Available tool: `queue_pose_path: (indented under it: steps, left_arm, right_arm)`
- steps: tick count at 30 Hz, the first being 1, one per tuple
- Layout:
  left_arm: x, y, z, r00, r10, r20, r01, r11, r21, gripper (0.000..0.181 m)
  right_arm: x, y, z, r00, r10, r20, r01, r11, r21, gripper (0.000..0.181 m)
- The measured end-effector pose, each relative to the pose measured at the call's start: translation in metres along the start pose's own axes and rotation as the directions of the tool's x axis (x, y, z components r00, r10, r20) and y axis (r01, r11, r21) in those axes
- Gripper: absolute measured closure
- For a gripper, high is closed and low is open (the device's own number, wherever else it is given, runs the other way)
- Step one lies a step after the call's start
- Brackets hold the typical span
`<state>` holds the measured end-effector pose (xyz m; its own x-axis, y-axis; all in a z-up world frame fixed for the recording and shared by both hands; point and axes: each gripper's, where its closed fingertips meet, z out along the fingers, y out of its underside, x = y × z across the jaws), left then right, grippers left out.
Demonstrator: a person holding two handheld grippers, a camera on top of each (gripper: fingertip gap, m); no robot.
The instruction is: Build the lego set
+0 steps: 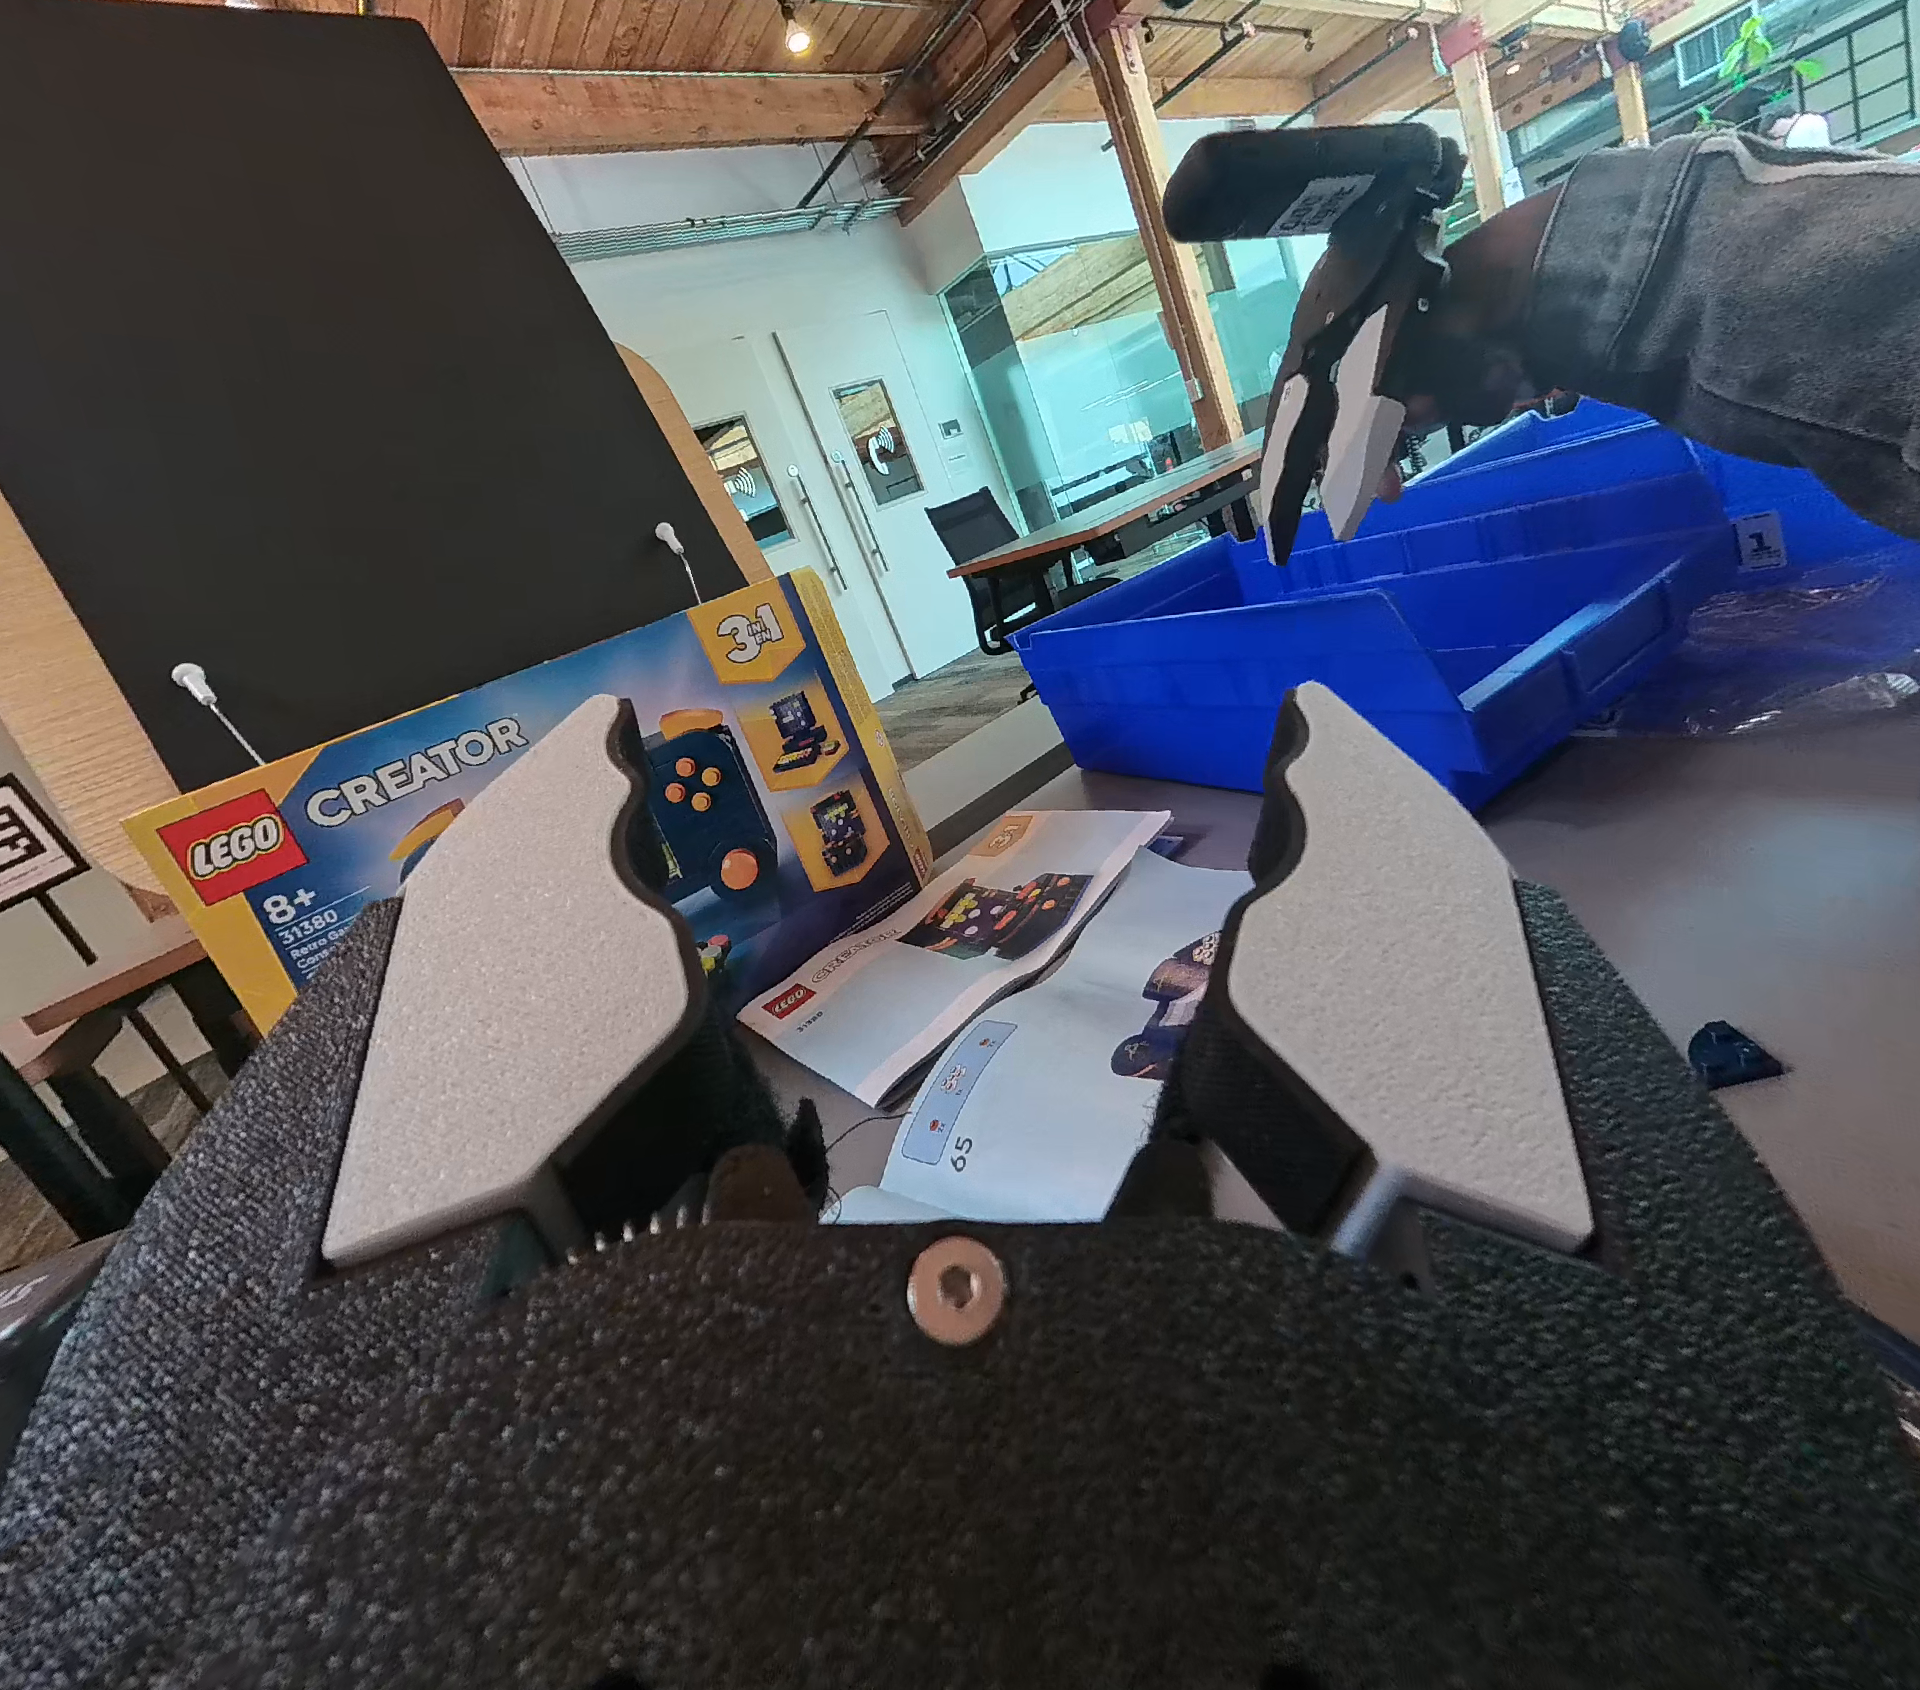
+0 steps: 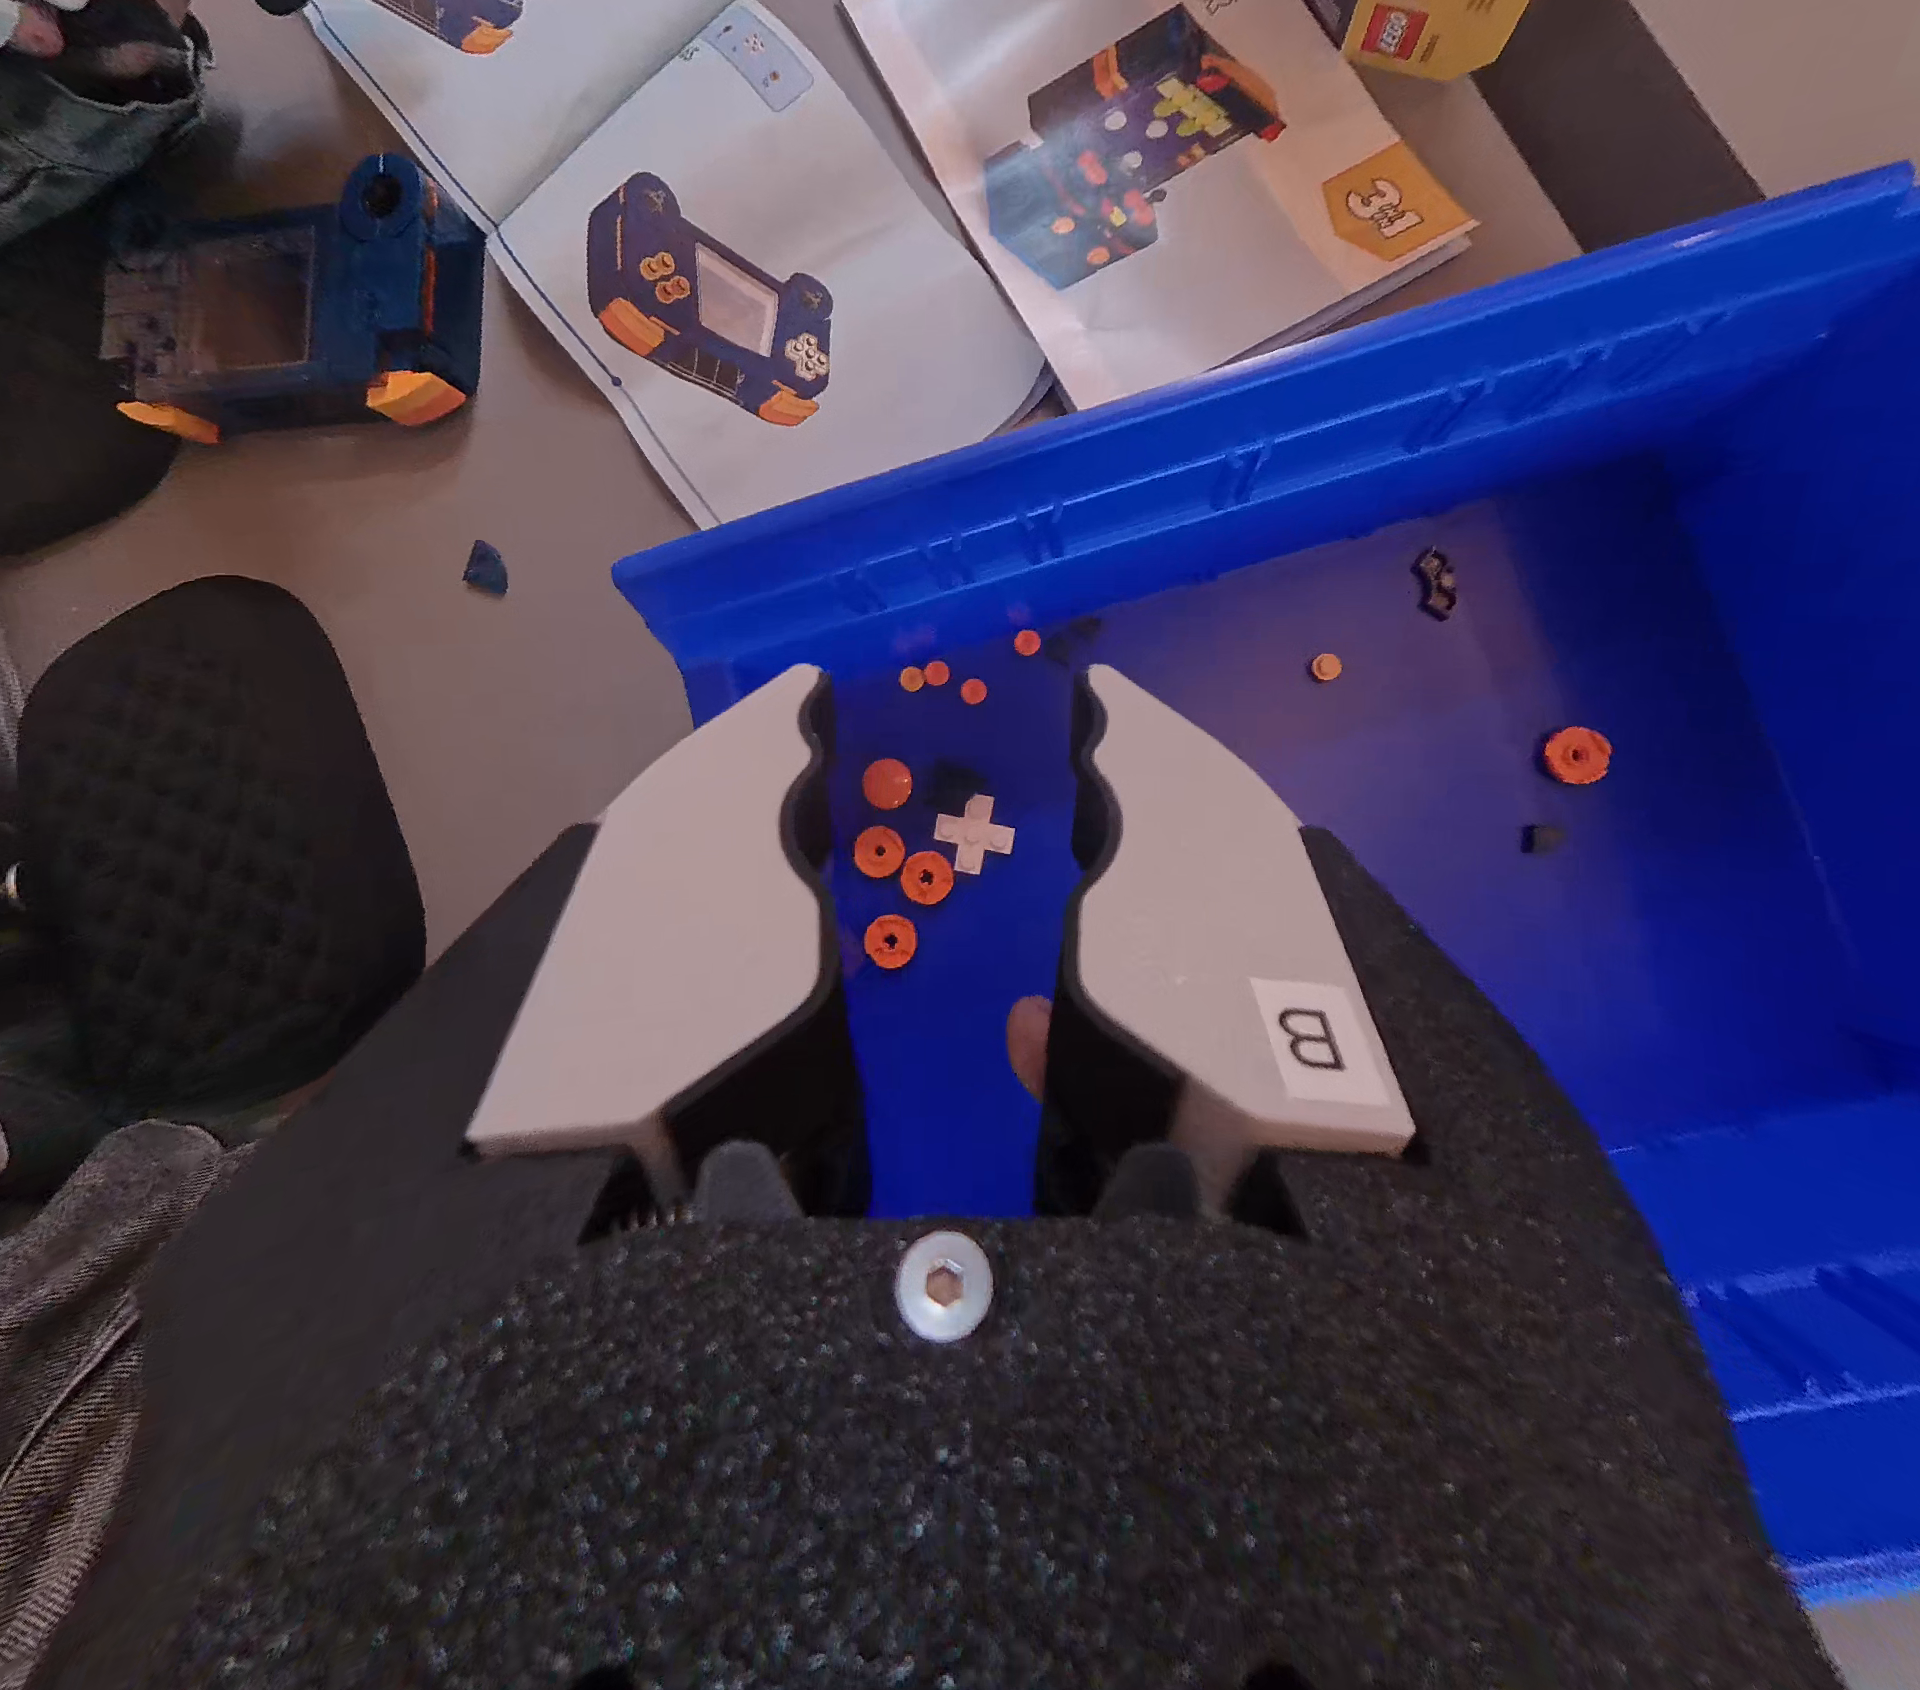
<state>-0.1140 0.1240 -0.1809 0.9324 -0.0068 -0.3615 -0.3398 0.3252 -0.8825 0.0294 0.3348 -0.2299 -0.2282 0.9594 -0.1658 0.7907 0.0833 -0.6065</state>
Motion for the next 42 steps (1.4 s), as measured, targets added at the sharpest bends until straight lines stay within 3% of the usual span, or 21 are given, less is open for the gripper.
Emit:
queue_pose_path:
  steps: [6, 14, 19, 22, 27, 32, 37, 42]
  left_arm:
    - [0.000, 0.001, 0.000, 1.000, 0.003, -0.001, -0.003, 1.000, -0.004, 0.069]
    - [0.004, 0.007, 0.001, 1.000, 0.013, -0.015, -0.013, 0.999, -0.033, 0.069]
    - [0.011, 0.014, 0.004, 0.999, 0.016, -0.045, -0.019, 0.998, -0.061, 0.069]
    - [0.015, 0.019, 0.006, 0.998, 0.020, -0.064, -0.026, 0.996, -0.081, 0.069]
    - [0.015, 0.016, 0.007, 0.998, 0.012, -0.067, -0.017, 0.997, -0.072, 0.069]
    - [0.014, 0.017, 0.008, 0.998, 0.002, -0.066, -0.007, 0.997, -0.075, 0.069]
    - [0.013, 0.015, 0.009, 0.998, 0.005, -0.063, -0.009, 0.998, -0.069, 0.069]
    - [0.013, 0.013, 0.011, 0.998, 0.013, -0.066, -0.018, 0.997, -0.069, 0.069]
  right_arm:
    - [-0.005, 0.010, 0.003, 0.999, 0.035, 0.038, -0.033, 0.998, -0.054, 0.133]
    - [-0.001, 0.025, 0.006, 0.994, 0.087, 0.060, -0.082, 0.993, -0.086, 0.152]
    - [-0.019, 0.050, 0.024, 0.972, 0.119, 0.202, -0.072, 0.971, -0.227, 0.156]
    - [-0.021, 0.052, 0.037, 0.977, 0.043, 0.210, 0.007, 0.973, -0.232, 0.161]
    - [-0.006, 0.072, 0.051, 0.980, -0.179, 0.084, 0.196, 0.943, -0.268, 0.159]
    - [-0.006, 0.062, 0.061, 0.939, -0.334, 0.076, 0.343, 0.920, -0.189, 0.154]
    - [-0.005, 0.075, 0.067, 0.934, -0.344, 0.094, 0.356, 0.896, -0.265, 0.150]
    - [-0.001, 0.080, 0.071, 0.934, -0.345, 0.095, 0.357, 0.888, -0.289, 0.158]
